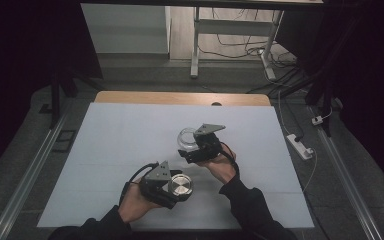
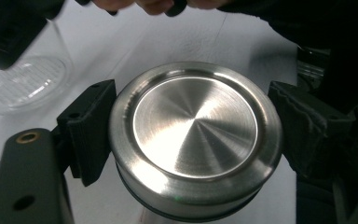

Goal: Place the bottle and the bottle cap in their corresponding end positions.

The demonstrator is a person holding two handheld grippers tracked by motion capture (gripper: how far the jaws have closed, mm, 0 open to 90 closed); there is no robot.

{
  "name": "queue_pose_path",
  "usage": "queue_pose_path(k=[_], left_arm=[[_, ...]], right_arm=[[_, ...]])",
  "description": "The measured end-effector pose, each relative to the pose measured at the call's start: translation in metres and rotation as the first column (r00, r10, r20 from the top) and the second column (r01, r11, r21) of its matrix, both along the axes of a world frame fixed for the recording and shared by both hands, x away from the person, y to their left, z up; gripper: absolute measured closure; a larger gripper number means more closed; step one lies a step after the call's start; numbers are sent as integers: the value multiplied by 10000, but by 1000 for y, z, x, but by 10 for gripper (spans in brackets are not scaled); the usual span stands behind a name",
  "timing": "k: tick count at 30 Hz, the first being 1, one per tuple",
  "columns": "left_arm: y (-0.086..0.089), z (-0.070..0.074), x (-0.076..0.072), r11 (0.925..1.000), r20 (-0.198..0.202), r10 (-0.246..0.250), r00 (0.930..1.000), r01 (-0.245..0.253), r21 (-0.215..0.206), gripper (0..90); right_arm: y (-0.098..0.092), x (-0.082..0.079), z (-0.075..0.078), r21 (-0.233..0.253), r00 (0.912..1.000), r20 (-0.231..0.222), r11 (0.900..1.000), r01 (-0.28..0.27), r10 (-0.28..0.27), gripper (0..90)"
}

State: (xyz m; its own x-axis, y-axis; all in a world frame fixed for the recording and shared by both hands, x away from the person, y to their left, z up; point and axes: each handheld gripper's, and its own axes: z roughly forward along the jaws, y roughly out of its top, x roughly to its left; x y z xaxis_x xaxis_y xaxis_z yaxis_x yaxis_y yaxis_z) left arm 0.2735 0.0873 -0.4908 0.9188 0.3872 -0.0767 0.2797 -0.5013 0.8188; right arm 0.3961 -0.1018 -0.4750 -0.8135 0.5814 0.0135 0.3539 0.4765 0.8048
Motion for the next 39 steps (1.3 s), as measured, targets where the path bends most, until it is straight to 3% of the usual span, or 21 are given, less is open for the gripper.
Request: queue_pose_path(k=[15, 25, 39], left_arm=[[-9, -28, 16, 9983, 121, 464, 9989, -468, 343, 201], [-16, -39, 24, 9951, 273, 657, 9975, -676, 722, 201], [-20, -50, 30, 9841, 32, 823, 9966, -818, 1577, 200]], right_arm=[[11, 22, -10, -192, 9996, 22, 9994, 276, -276, 155], [19, 33, -20, -338, 9990, -30, 9985, 440, -441, 155], [21, 39, -32, -783, 9981, 44, 9950, 615, -613, 155]])
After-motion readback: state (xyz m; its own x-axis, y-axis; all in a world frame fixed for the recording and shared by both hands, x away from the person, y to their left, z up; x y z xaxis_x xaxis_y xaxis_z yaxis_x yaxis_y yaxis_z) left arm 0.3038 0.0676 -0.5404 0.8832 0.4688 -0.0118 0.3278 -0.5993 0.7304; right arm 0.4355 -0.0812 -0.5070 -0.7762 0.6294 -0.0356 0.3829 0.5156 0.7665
